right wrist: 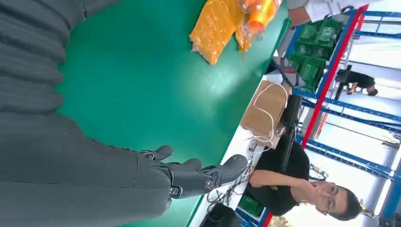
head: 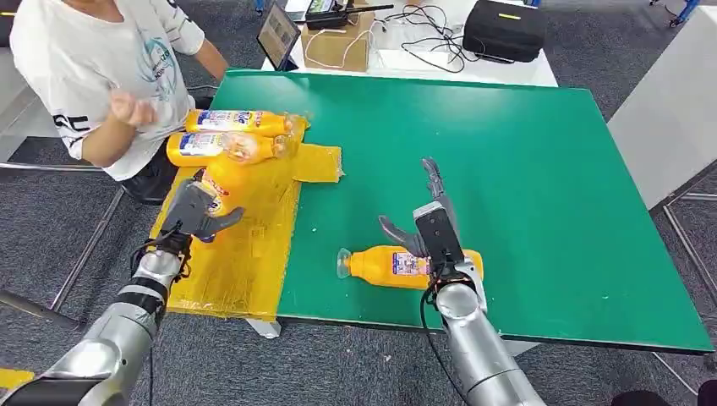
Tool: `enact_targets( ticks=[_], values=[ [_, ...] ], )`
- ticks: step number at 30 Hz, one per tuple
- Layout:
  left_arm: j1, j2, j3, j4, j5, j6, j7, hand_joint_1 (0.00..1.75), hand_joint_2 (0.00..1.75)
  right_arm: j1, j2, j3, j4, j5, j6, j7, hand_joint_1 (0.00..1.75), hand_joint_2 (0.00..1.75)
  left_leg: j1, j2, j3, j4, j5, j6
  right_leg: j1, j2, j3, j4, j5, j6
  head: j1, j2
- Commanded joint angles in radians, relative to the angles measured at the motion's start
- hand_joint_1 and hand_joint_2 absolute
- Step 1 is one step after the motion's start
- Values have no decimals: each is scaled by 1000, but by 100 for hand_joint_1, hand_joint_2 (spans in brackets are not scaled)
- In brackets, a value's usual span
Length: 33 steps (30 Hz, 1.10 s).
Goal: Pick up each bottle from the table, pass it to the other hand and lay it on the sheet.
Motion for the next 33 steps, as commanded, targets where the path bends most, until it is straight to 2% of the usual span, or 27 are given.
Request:
enact_targets(
  ticks=[1,6,16,20,24,25,28,29,30,31,33],
  values=[
    [-155,98,-309,316,-381,58,144,175,175,-70,4,-22,81,-1,30,-7,0,175,2,1,5,1,-3,-2,2,0,5,1,-3,-2,0,0],
    [-199,109,-454,370,-564,-38,237,175,175,-99,11,-4,118,5,48,0,0,175,2,3,5,1,-3,-2,2,2,5,1,-2,-2,0,0],
    [-199,109,-454,370,-564,-38,237,175,175,-99,11,-4,118,5,48,0,0,175,1,4,5,0,-2,-1,1,2,5,1,-1,-2,0,0],
    [-212,99,-460,386,-576,-129,252,175,175,-118,14,15,152,15,61,7,0,175,2,5,6,1,-3,-2,2,2,6,1,-2,-2,0,0],
    [-199,88,-429,391,-562,-124,288,175,175,-145,18,32,207,32,65,24,0,175,1,5,6,-1,-2,-1,1,3,5,0,-1,-2,0,0],
    [-196,87,-426,387,-568,-132,290,150,175,-149,20,32,220,33,63,22,0,175,1,5,5,-1,-1,-1,1,3,4,1,0,-1,0,0],
    [-196,87,-426,387,-568,-132,290,150,175,-149,20,32,220,33,63,22,0,175,0,4,6,-1,-1,-1,0,2,5,1,0,-1,0,0],
    [-196,87,-426,387,-568,-132,290,155,175,-149,20,32,220,33,63,22,0,175,1,5,8,0,-2,-2,1,3,7,1,-1,-2,0,0],
    [-198,87,-422,391,-573,-130,302,108,175,-157,18,37,231,36,72,24,0,175,1,4,7,-1,-2,-1,1,2,6,1,-1,-2,0,0],
    [-197,86,-419,392,-574,-123,309,0,175,-161,18,40,238,40,72,27,0,175,1,5,8,-1,-2,-2,1,3,7,1,-1,-2,0,0],
    [-188,82,-396,390,-560,-116,299,0,175,-175,17,48,265,50,80,36,0,175,1,5,9,-1,-3,-2,2,3,8,0,-1,-2,0,0]
  ],
)
